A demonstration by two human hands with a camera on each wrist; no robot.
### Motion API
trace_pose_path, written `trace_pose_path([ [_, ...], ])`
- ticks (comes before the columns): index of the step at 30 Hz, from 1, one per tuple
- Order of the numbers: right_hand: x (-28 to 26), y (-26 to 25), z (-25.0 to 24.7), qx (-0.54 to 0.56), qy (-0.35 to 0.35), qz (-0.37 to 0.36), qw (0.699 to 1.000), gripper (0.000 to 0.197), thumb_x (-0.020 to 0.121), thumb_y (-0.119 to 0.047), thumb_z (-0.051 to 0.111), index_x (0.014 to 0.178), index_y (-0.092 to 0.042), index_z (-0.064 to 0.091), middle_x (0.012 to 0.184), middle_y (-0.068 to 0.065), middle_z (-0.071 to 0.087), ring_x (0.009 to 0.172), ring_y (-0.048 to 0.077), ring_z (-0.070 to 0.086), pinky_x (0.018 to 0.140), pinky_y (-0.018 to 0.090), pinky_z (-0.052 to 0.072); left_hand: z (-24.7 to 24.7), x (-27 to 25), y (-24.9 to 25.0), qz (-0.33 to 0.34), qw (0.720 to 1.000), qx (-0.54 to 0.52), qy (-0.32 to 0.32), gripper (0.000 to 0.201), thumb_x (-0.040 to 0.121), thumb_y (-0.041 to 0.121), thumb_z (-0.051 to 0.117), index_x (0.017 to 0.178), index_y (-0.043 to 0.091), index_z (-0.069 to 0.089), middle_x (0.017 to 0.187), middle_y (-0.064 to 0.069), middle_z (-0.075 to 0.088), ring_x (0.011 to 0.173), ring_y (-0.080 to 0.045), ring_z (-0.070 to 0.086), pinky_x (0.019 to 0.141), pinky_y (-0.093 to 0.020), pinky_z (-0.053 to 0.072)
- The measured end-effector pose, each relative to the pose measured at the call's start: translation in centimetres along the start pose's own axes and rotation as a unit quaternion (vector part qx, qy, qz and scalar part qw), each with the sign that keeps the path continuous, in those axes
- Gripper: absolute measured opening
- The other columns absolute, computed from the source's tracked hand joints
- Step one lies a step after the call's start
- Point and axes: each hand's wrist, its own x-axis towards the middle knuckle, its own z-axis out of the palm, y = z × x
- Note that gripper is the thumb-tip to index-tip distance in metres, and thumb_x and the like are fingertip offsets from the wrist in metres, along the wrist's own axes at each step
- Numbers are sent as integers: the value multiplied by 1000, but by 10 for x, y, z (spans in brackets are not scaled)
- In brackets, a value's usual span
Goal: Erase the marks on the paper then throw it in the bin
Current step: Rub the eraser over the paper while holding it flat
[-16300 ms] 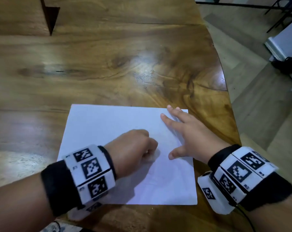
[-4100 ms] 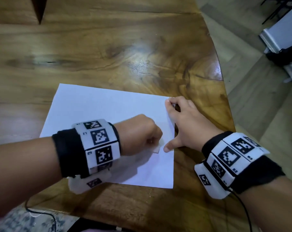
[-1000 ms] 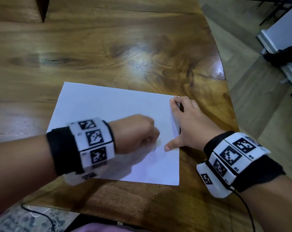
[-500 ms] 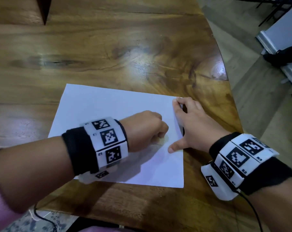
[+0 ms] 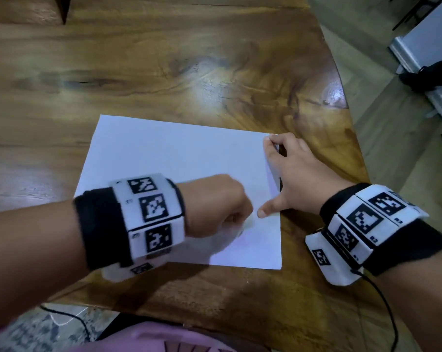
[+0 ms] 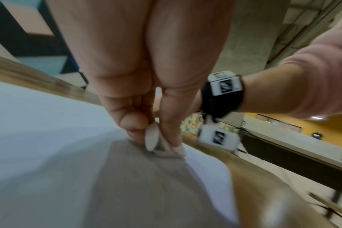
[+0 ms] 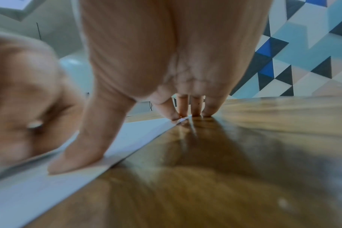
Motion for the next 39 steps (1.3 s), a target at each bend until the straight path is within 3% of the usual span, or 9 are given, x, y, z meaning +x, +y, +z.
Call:
trace_pose_path([
  [3,0,-1,1,1,1,0,1000,129,54,-57,80,148,-14,1,145,-5,4,135,17,8,110,24,22,6,-14,-1,-14,999,-5,-52,13,75,5,58,73,17,64,83,0,61,75,-19,56,63,-23,38],
  [9,-1,-1,0,1,1,2,1000,128,55,-55,80,148,-13,2,145,-4,5,135,17,9,108,21,21,-9,17,-1,-18,999,21,26,12,79,7,56,84,12,65,85,-5,60,76,-19,51,62,-22,30],
  [14,-1,-1,0,-2,-2,6,1000,128,54,-56,80,148,-15,2,145,-5,5,135,16,10,109,24,23,5,-22,-8,-24,998,-9,-64,11,74,9,59,74,18,65,83,-2,64,75,-20,60,66,-26,48],
  [20,-2,-2,0,-5,-6,10,1000,129,55,-56,80,148,-14,1,146,-4,5,136,16,10,109,24,24,-11,7,-3,-14,1000,8,21,6,79,12,60,81,13,66,84,-4,64,76,-19,53,65,-22,34],
  [26,-1,0,0,-5,-5,9,1000,129,55,-57,80,148,-16,1,146,-5,4,136,15,10,108,24,26,9,-32,-16,-6,1000,-13,-21,12,72,4,61,73,15,64,78,5,55,71,-13,54,61,-20,38],
  [28,-2,0,1,6,-9,10,1000,129,57,-55,80,148,-16,-3,151,-7,-2,141,14,3,111,25,22,11,-34,-15,-31,999,-28,-19,14,74,4,61,76,17,65,81,8,54,76,-11,56,62,-19,41],
  [31,-8,1,3,2,-44,-3,999,132,60,-52,79,148,-16,-13,155,-3,-24,143,12,-20,116,27,4,4,-30,-12,-88,992,-67,-64,12,77,7,58,81,16,66,77,9,55,69,-5,53,59,-13,40],
  [33,-11,1,5,-22,-66,-15,997,138,58,-54,79,145,-14,-20,152,3,-33,140,14,-28,115,28,-6,-3,-26,-8,-63,995,-32,-71,11,75,9,60,79,17,67,79,6,63,71,-8,57,61,-15,41],
  [39,-9,0,9,-48,-70,-16,996,147,51,-61,79,144,-12,-24,150,7,-36,139,19,-31,117,33,-10,-32,31,6,-103,992,-5,74,16,75,16,67,90,15,68,87,-2,71,85,-21,61,67,-22,35],
])
